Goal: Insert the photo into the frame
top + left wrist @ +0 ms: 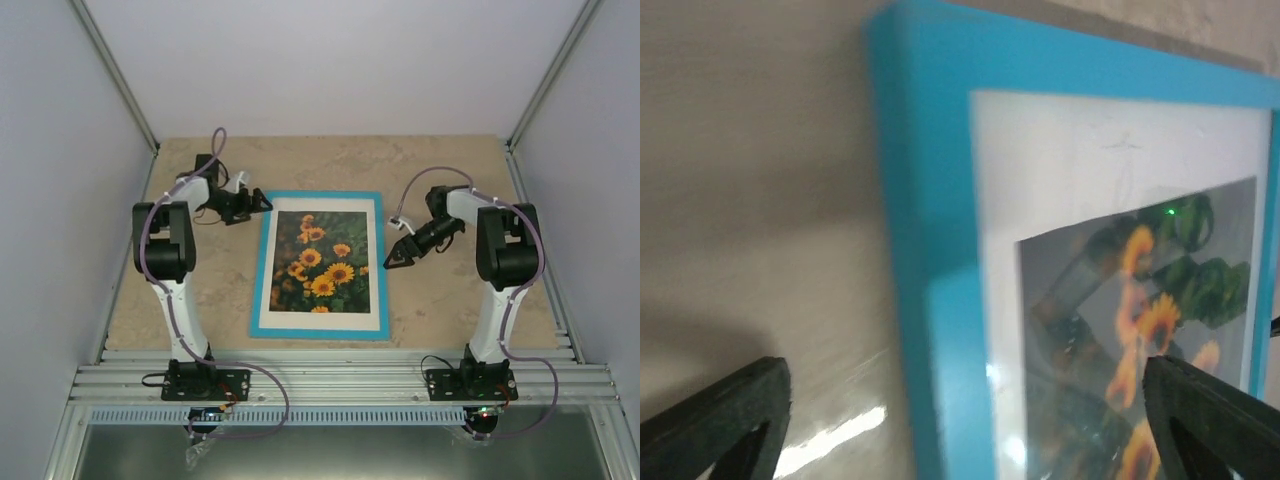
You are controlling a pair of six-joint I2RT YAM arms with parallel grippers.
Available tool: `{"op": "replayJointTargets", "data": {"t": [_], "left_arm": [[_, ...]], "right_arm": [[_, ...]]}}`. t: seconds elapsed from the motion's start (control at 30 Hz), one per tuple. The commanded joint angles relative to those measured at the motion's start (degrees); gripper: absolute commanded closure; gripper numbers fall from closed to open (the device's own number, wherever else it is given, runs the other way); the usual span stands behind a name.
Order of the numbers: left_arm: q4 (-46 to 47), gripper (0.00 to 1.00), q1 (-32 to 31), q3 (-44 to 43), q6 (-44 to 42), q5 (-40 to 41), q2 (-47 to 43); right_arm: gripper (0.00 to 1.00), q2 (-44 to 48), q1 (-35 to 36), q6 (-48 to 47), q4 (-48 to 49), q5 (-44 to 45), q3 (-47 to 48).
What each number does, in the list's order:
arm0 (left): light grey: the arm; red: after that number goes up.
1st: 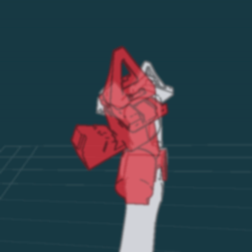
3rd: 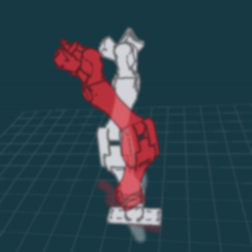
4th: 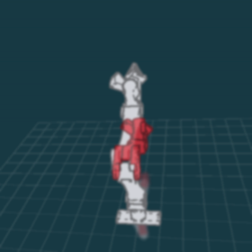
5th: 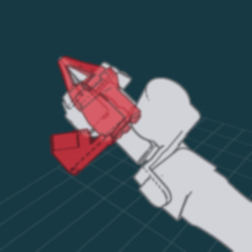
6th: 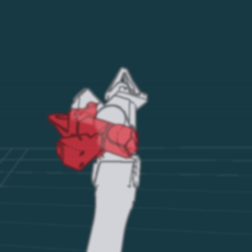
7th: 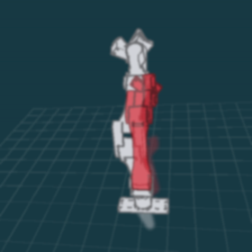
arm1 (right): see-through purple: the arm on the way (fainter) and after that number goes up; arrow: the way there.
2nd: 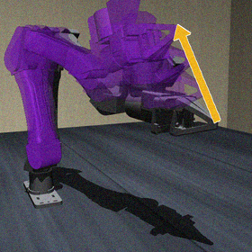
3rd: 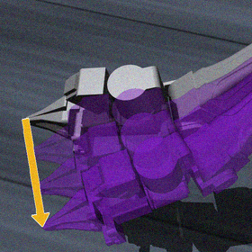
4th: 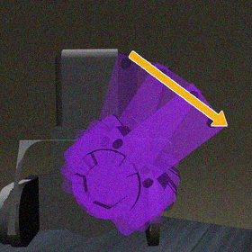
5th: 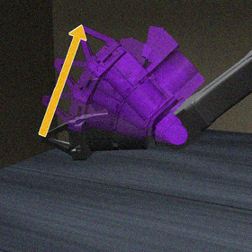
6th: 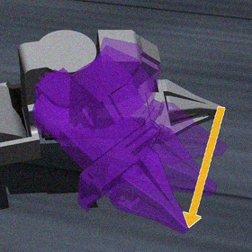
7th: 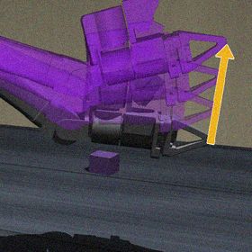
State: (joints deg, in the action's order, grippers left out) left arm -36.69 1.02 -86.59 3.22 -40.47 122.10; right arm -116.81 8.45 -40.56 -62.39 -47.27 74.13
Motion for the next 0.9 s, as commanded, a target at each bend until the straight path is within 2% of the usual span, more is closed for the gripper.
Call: {"op": "replayJointTargets", "data": {"t": [0.0, 0.1, 0.3, 0.43, 0.53, 0.6, 0.87], "left_arm": [[-4.91, 0.01, 5.21, -1.51, -2.91, 5.11, -4.93], [-8.54, 0.01, 6.94, -8.35, -7.11, 9.68, -6.37], [-16.94, 0.00, 10.27, -27.85, -11.67, 15.39, -5.91], [-19.74, 0.01, 13.49, -33.72, -13.65, 17.26, -7.21], [-18.98, 0.01, 16.12, -30.45, -13.80, 17.69, -9.64], [-18.28, 0.01, 17.70, -25.89, -14.61, 17.68, -11.60], [-6.45, 0.01, 19.73, 1.00, -16.27, 23.65, -23.95]], "right_arm": [[0.09, 1.71, -2.51, 1.60, 1.91, 3.69, 5.22], [0.07, 2.17, -4.38, 2.15, 1.44, 4.22, 10.98], [0.02, 2.08, -9.15, 2.34, -1.54, 5.48, 27.12], [0.02, 3.33, -13.05, 2.55, -2.77, 5.25, 33.67], [0.02, 6.31, -15.32, 3.08, -2.08, 4.60, 33.62], [0.02, 9.51, -17.01, 4.18, 0.51, 4.61, 29.82], [0.02, 21.89, -21.41, 7.71, 12.50, 4.99, 4.77]]}}
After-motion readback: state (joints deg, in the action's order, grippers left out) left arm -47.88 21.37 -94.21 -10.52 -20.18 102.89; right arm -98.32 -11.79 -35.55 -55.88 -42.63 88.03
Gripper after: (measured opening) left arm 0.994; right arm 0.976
